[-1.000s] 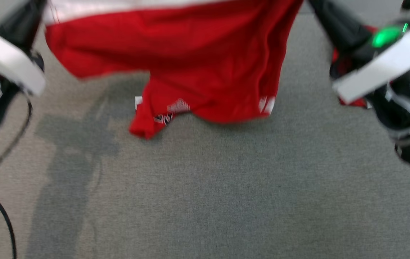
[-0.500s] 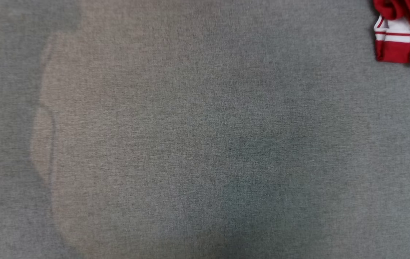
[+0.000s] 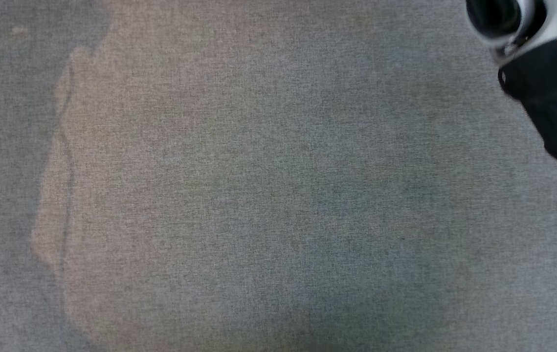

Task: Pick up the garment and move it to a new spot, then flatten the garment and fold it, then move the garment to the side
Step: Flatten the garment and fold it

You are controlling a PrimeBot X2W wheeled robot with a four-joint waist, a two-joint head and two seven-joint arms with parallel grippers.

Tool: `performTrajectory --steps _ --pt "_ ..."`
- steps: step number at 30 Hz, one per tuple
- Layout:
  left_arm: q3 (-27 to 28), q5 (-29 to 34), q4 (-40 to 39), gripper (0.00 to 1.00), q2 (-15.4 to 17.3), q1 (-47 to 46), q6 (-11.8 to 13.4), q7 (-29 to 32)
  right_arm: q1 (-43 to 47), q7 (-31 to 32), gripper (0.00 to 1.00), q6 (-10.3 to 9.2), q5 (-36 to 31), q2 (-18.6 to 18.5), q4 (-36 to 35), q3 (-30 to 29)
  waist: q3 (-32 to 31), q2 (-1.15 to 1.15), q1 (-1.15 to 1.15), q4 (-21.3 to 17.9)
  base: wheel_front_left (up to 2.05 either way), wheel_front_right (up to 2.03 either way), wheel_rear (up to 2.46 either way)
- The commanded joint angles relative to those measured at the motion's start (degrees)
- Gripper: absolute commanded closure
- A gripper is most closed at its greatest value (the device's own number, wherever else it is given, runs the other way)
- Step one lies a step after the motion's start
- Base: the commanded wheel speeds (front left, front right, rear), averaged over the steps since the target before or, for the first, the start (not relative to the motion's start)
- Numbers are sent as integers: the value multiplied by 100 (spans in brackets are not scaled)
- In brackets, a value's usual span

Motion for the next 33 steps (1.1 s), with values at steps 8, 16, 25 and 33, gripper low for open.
performTrajectory --steps 8,16,25,33 --pt "-577 -1037 -513 100 591 917 -8 287 1172 -28 100 5 542 -655 -353 804 -582 0 0 -103 0 0 0" --pt "-1128 -1662 -1019 100 830 1931 -8 481 2152 -29 100 5 708 -1193 -776 1646 -1472 0 0 -143 0 0 0" --pt "-1361 -2033 -1306 100 896 2986 -8 345 2838 -29 100 4 977 -1544 -881 2380 -2337 0 0 -163 0 0 0" --pt "-1494 -2244 -1866 100 1114 4230 17 191 3717 -30 100 5 1169 -2017 -1233 2965 -3279 0 0 -260 0 0 0"
